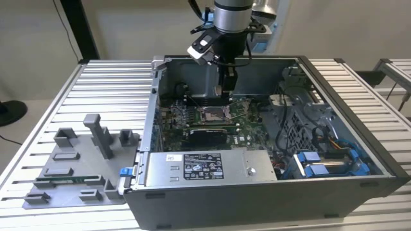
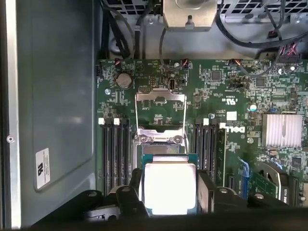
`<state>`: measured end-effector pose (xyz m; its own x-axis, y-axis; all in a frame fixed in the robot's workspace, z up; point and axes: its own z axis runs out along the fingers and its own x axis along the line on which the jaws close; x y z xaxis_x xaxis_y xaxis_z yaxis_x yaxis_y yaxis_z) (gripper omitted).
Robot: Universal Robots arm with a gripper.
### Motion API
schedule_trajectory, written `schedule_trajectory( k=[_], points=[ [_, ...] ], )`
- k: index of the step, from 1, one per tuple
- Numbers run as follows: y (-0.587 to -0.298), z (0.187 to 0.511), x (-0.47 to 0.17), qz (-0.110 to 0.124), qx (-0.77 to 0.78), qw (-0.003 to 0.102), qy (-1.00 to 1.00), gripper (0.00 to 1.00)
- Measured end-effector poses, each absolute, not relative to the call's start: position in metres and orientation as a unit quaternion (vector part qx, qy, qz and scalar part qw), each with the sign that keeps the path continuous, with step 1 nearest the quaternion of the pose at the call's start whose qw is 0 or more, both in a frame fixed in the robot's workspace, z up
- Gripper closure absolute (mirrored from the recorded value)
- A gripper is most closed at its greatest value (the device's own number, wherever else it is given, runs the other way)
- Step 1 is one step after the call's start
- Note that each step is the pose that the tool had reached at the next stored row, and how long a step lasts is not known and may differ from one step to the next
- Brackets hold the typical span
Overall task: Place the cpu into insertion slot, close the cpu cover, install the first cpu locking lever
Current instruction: 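Place the cpu into insertion slot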
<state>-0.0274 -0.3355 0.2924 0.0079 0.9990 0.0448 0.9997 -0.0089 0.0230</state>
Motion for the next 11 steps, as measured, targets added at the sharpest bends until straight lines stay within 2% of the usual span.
schedule_trajectory(
  k=[11],
  points=[
    [-0.329, 0.274, -0.027, -0.026, -0.710, 0.009, -0.704, 1.00]
  ],
)
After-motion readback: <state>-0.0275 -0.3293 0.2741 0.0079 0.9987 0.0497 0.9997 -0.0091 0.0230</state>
